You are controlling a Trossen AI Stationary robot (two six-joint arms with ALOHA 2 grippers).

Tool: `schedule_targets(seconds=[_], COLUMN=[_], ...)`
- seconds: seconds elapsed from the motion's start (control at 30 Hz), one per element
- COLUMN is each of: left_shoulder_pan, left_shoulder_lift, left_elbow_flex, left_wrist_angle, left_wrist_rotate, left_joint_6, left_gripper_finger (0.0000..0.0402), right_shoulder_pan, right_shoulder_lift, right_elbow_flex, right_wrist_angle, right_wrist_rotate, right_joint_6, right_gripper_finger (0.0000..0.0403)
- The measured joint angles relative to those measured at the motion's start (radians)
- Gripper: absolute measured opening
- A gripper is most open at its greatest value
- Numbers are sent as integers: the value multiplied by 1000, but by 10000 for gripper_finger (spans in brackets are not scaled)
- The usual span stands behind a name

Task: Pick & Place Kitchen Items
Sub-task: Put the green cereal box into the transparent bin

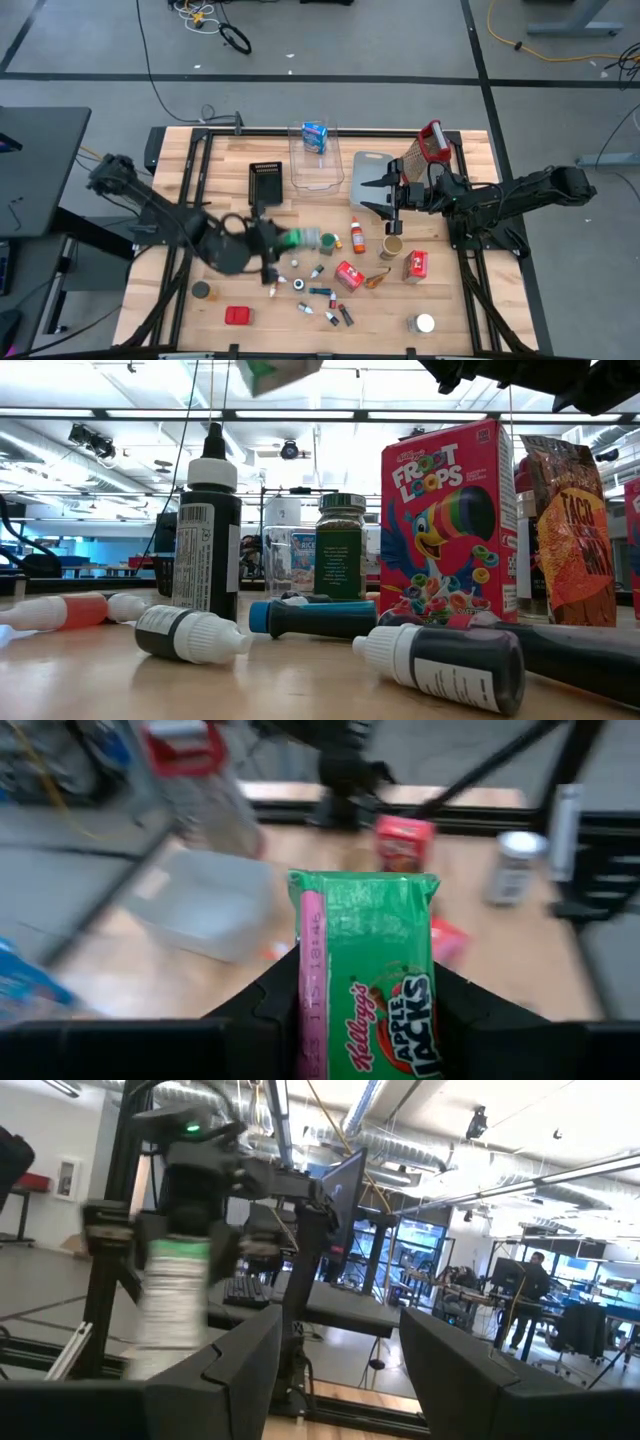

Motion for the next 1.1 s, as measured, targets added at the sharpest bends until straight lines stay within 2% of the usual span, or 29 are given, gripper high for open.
schedule_targets(seconds=[0.1,0.23,0.4,0.6,0.8,1.1], left_shoulder_pan=[84,216,406,619,815,1034], left_shoulder_lift=[-23,-21,-1,21,59,180], left_elbow_flex=[0,0,-2,-2,0,-1], left_wrist_angle=[5,-1,3,67,111,149], left_wrist_rotate=[48,145,395,512,755,1006], left_joint_6=[114,185,228,400,516,754], left_gripper_finger=[134,133,134,133,134,134], right_shoulder_pan=[0,0,0,0,0,0], right_shoulder_lift=[0,0,0,-1,0,4], right_elbow_flex=[0,0,0,1,1,1], right_wrist_angle=[0,-1,-7,-33,-52,-59], right_wrist_rotate=[0,0,0,-1,0,0], right_joint_6=[0,0,71,113,113,124], right_gripper_finger=[214,214,214,214,214,214])
